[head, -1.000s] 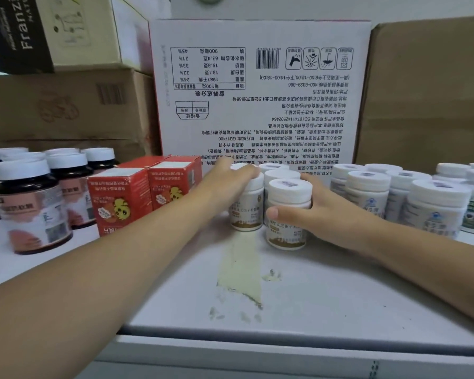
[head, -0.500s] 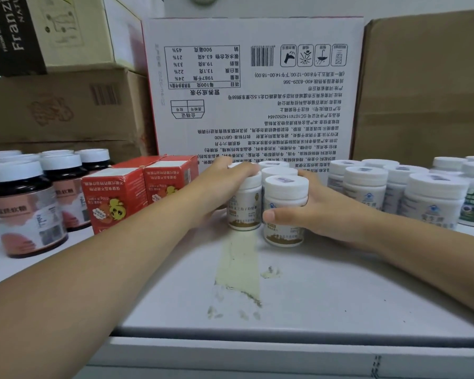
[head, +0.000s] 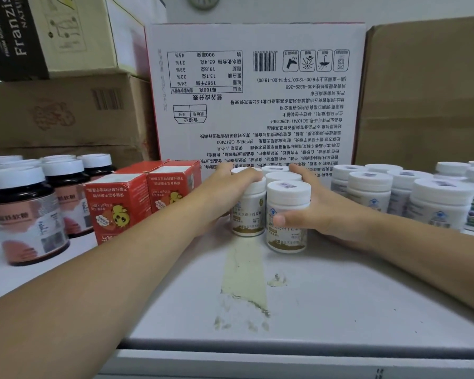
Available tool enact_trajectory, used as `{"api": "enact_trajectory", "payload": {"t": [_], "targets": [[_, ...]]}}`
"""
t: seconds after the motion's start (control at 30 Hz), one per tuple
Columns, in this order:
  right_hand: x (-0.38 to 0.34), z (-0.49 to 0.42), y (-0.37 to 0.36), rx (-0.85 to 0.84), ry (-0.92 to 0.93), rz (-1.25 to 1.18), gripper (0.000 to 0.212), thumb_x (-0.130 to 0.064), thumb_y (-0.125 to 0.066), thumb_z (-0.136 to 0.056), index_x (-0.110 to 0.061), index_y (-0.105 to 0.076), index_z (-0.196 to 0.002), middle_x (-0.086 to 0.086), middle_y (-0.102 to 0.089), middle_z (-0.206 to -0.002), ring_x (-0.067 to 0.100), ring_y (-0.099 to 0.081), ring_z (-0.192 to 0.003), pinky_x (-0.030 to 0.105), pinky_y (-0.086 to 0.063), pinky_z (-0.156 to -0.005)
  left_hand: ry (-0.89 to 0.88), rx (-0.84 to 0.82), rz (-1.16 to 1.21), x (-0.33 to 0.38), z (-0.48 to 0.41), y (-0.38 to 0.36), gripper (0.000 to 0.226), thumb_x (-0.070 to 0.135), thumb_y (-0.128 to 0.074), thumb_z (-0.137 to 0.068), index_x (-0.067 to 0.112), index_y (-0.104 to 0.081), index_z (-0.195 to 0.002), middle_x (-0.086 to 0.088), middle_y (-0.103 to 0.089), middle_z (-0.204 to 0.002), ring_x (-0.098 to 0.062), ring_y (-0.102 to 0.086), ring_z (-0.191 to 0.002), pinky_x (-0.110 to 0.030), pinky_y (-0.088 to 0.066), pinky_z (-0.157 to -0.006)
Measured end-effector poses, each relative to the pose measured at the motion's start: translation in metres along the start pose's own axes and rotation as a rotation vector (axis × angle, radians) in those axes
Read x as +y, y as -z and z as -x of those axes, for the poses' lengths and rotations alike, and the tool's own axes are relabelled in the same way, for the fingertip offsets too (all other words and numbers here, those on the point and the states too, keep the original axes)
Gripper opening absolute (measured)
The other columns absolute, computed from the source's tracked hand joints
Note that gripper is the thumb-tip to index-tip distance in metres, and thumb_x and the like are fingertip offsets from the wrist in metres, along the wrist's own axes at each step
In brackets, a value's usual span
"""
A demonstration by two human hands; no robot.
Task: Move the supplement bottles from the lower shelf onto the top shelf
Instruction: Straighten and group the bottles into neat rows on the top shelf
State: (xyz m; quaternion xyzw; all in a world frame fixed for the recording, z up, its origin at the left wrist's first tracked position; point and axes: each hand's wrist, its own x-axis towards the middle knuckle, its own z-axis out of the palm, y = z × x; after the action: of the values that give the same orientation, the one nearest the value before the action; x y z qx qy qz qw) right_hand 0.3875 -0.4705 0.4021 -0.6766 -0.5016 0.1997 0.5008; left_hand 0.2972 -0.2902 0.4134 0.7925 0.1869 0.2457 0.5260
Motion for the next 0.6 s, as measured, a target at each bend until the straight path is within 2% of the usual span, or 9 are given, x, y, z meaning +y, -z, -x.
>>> {"api": "enact_trajectory", "payload": {"t": [0.03,0.17,0.33,0.53,0.6], "targets": [[0.0001,-0.0005,0.0000,-0.001,0.003,0.005,0.136,-0.040,-0.087,-0.046,-0.032,-0.002,-0.152,-0.030,-0.052,-0.125,-0.017,-0.054,-0.108,0.011,-0.045,-0.087,0.001,0.000,0.002,-0.0007,-0.0009,0.0002,0.094,0.065,-0.067,-0.052,0.024,-0.048,-0.135,-0.010,-0.057,-0.135,-0.031,-0.056,-0.123,-0.054,-0.045,-0.104],[0.0006,0.0000,-0.0004,0.020,0.001,0.014,0.138,-0.045,-0.085,-0.041,-0.035,-0.004,-0.152,-0.026,-0.052,-0.129,-0.007,-0.052,-0.117,0.023,-0.042,-0.099,0.012,-0.011,0.000,-0.0019,-0.0029,0.0012,0.094,0.066,-0.068,-0.052,0.027,-0.048,-0.134,-0.010,-0.057,-0.136,-0.032,-0.056,-0.124,-0.055,-0.044,-0.105],[0.0003,0.0020,-0.0004,0.028,0.003,0.004,0.138,-0.044,-0.085,-0.041,-0.035,-0.004,-0.152,-0.025,-0.053,-0.129,-0.007,-0.055,-0.115,0.023,-0.043,-0.099,0.013,-0.008,-0.006,-0.0023,-0.0037,0.0020,0.094,0.067,-0.068,-0.052,0.029,-0.048,-0.135,-0.009,-0.057,-0.138,-0.032,-0.056,-0.126,-0.055,-0.043,-0.106],[-0.0006,0.0061,-0.0018,0.042,0.010,-0.037,0.136,-0.041,-0.087,-0.040,-0.037,-0.009,-0.151,-0.020,-0.050,-0.136,-0.002,-0.056,-0.118,0.030,-0.042,-0.105,0.018,-0.006,-0.016,-0.0017,-0.0031,0.0024,0.098,0.067,-0.068,-0.051,0.030,-0.045,-0.139,-0.009,-0.054,-0.141,-0.031,-0.053,-0.129,-0.054,-0.043,-0.107],[-0.0014,0.0065,-0.0008,0.046,0.008,-0.026,0.139,-0.042,-0.086,-0.039,-0.036,-0.006,-0.153,-0.021,-0.047,-0.137,-0.009,-0.054,-0.115,0.021,-0.045,-0.099,0.018,-0.011,-0.012,-0.0014,-0.0028,0.0029,0.098,0.068,-0.069,-0.051,0.030,-0.045,-0.138,-0.009,-0.054,-0.141,-0.031,-0.053,-0.129,-0.054,-0.042,-0.108]]}}
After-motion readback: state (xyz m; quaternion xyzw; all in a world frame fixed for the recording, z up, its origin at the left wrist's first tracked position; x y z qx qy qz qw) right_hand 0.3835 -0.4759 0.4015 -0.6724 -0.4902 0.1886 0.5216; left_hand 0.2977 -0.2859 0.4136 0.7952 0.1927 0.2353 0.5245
